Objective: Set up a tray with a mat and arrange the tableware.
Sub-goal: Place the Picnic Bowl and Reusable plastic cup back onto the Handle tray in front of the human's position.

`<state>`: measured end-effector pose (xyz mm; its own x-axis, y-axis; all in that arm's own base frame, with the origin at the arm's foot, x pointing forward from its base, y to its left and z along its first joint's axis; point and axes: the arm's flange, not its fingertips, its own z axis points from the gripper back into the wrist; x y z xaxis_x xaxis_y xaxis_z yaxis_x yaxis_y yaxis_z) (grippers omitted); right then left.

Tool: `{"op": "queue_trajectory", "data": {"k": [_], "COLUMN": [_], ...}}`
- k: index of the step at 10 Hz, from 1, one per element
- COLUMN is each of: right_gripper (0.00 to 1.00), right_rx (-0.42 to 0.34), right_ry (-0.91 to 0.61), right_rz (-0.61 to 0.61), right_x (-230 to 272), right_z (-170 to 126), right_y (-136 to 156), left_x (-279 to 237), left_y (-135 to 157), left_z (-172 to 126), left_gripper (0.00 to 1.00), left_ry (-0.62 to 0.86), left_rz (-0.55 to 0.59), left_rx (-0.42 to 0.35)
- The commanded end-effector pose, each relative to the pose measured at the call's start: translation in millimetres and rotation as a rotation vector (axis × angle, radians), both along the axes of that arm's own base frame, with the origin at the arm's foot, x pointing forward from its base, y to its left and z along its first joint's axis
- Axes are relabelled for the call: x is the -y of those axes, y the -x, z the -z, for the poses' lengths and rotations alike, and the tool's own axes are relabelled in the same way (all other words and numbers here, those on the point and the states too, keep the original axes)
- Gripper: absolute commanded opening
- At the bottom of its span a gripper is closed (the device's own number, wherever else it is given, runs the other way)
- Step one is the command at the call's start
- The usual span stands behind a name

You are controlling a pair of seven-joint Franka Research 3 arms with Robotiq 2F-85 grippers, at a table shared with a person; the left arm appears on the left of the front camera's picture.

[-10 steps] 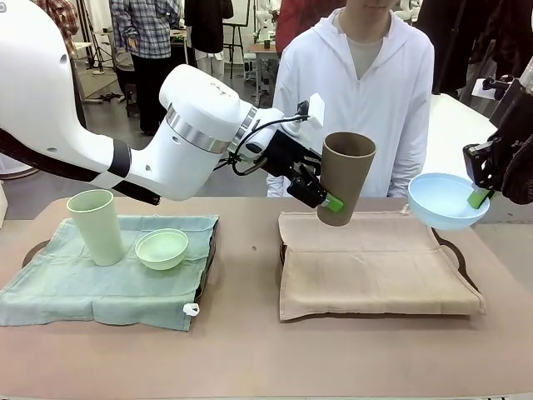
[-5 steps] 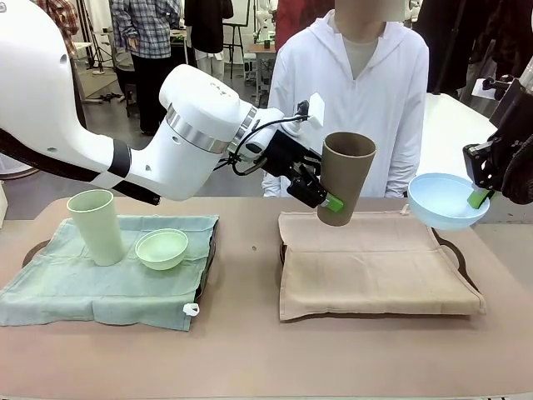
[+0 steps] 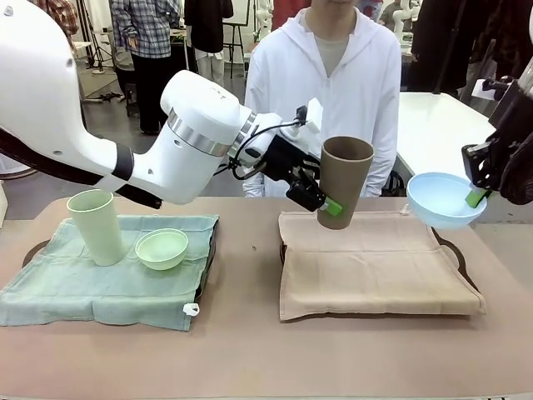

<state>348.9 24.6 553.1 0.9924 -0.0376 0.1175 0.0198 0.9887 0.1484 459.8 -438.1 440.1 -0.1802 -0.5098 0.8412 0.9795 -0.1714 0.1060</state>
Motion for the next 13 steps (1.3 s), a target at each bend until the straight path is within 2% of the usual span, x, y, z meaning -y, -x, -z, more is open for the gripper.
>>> {"op": "queue_trajectory", "data": {"k": [1, 3, 5, 7, 9, 10, 12, 13], "right_gripper": [0.04, 0.04, 0.04, 0.04, 0.04, 0.04, 0.04, 0.04], "right_rx": [0.011, 0.001, -0.041, -0.08, -0.11, -0.103, -0.113, -0.091], "right_ry": [-0.032, -0.019, -0.012, -0.007, 0.012, 0.017, 0.017, 0.016], "right_rz": [-0.001, -0.011, -0.02, -0.023, 0.014, -0.004, -0.002, -0.005], "right_x": [6.0, 4.2, -5.3, -8.4, -10.5, -9.8, -9.8, -2.0], "right_z": [42.6, 80.9, 124.6, 152.2, 155.0, 159.7, 163.7, 169.2], "right_y": [-36.7, -57.1, -77.8, -88.5, -90.6, -85.5, -87.2, -91.2], "left_x": [-6.2, -4.0, -1.0, 5.9, 12.9, 1.7, 1.7, 6.4], "left_y": [-24.4, -43.9, -63.1, -73.0, -67.9, -67.7, -67.7, -66.5], "left_z": [32.0, 68.4, 100.1, 127.0, 122.4, 139.0, 139.0, 140.9], "left_gripper": [0.82, 0.82, 0.82, 0.82, 0.82, 0.82, 0.82, 0.82], "left_ry": [0.119, 0.173, 0.155, 0.116, 0.074, 0.109, 0.109, 0.098], "left_rz": [0.039, 0.057, 0.056, 0.046, 0.032, 0.038, 0.038, 0.035], "left_rx": [0.012, 0.01, -0.024, -0.067, -0.129, -0.078, -0.078, -0.101]}}
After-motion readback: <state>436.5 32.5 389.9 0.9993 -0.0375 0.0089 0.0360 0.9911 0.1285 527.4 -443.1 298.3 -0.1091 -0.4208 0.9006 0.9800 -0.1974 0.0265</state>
